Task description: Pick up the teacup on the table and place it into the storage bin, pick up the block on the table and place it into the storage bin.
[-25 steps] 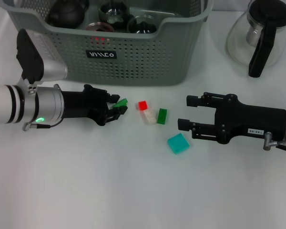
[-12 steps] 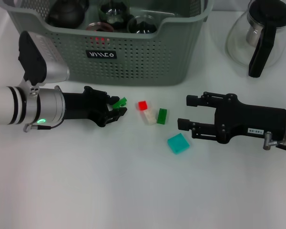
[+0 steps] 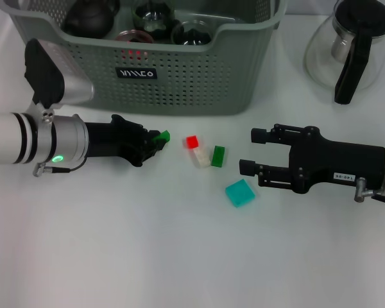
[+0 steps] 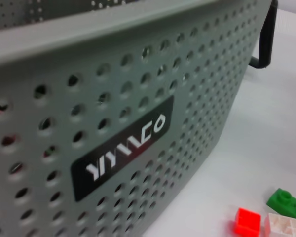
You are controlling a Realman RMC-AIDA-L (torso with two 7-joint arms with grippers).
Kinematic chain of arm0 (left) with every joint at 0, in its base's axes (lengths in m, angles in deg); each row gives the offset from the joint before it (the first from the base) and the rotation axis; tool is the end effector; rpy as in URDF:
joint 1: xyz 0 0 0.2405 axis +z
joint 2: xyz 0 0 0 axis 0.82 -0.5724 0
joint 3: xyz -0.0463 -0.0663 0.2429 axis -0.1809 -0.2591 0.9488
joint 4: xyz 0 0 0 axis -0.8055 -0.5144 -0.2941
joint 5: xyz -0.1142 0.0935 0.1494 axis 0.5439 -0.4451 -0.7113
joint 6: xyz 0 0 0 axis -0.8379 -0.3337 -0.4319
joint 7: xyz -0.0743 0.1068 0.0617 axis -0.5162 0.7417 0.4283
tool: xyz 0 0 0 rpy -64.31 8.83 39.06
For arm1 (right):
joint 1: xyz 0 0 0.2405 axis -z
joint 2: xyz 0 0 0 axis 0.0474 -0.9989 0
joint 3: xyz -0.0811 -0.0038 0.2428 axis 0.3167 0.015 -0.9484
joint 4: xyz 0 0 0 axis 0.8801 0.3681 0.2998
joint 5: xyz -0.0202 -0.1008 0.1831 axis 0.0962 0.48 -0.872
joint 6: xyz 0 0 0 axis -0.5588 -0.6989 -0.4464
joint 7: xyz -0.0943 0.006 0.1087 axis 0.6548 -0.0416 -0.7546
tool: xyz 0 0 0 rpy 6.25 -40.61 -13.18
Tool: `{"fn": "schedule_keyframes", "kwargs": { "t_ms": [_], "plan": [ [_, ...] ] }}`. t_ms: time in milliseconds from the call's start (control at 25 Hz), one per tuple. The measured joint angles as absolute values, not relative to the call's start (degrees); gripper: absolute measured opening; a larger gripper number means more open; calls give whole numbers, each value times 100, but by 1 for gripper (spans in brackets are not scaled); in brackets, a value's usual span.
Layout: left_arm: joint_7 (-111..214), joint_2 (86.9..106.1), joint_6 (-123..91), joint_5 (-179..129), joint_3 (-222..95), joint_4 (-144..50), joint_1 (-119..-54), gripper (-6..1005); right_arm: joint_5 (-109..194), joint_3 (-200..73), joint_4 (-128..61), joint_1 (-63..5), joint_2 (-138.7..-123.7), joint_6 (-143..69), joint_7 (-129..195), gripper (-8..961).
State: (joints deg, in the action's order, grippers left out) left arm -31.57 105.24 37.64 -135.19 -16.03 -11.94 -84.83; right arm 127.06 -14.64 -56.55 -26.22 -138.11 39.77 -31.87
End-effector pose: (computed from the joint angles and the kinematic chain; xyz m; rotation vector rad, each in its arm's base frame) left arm -0.2906 0.3454 -0.0602 -2.6167 -0.6993 -0.1888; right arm 0.2518 0.3036 -0.0540 -2.8104 0.5343 0.8279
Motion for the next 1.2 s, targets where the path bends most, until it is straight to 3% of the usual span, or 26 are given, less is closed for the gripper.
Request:
{"fn": "schedule_keyframes", "kwargs": {
  "t_ms": [80,280,360,840,1200],
  "plan": [
    [-3228,10521,3766,-13574,-1606,-1178,-8489,290,12706,-1464,-5654,-2621,-13811,3976,-3187,744],
    [-3377,10514,3868,-13642,-1622,-1127,-8495,146,12706,-1464,-5652,-2619,-13811,3976,-3187,744],
    [-3507,10464,4057,-13644,-1649,-1061,-8494,148,12706,-1464,-5652,-2611,-13811,3982,-3187,745],
    [-4131,9747,7451,-14512,-3401,-409,-8499,161,12706,-1464,-5656,-2602,-13811,4018,-3187,745],
    [-4208,9461,9196,-13695,-4652,-115,-8766,171,12706,-1464,-5661,-2655,-13819,4004,-3187,745]
  ]
}}
